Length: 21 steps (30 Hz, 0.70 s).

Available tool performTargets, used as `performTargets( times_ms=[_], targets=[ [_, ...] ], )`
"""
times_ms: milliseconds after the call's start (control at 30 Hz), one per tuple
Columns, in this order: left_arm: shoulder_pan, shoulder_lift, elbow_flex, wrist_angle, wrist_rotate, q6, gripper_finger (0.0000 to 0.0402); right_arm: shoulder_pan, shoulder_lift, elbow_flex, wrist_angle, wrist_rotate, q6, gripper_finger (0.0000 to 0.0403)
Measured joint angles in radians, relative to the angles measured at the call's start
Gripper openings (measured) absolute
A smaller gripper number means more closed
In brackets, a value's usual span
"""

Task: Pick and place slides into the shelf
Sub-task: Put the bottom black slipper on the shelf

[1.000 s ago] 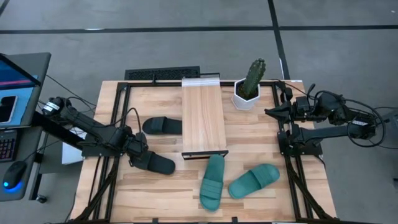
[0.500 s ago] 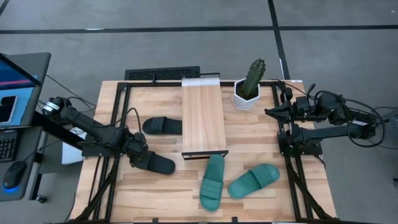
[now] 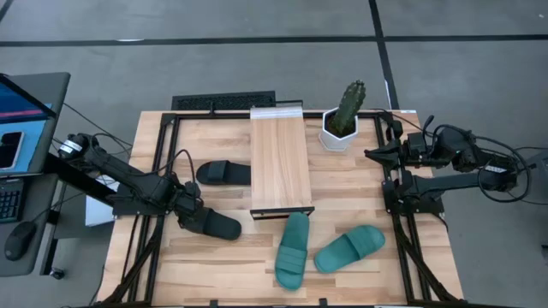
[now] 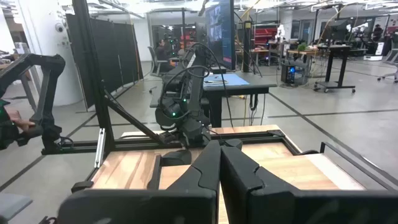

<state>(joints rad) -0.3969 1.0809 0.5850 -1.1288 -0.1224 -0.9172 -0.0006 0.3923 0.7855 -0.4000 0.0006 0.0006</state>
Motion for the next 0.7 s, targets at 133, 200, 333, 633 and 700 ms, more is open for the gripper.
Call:
performTargets(
  times_ms=[133, 200, 333, 633, 700],
  targets=[
    [0.000, 0.007, 0.000, -0.014, -0.004, 0.017, 0.0113, 0.000, 0.000, 0.000, 0.000, 0.000, 0.000, 0.0000],
    [0.000, 0.007, 0.000, -0.006, 0.007, 0.021, 0.0127, 0.000, 0.000, 0.000, 0.000, 0.000, 0.000, 0.0000],
    [-0.001, 0.007, 0.000, -0.005, 0.010, 0.019, 0.0140, 0.000, 0.000, 0.000, 0.000, 0.000, 0.000, 0.0000],
    [-0.001, 0.034, 0.000, -0.001, 0.009, 0.000, 0.0142, 0.000, 0.000, 0.000, 0.000, 0.000, 0.000, 0.0000],
    [-0.001, 0.051, 0.000, -0.001, 0.009, 0.000, 0.0142, 0.000, 0.000, 0.000, 0.000, 0.000, 0.000, 0.0000]
  ],
)
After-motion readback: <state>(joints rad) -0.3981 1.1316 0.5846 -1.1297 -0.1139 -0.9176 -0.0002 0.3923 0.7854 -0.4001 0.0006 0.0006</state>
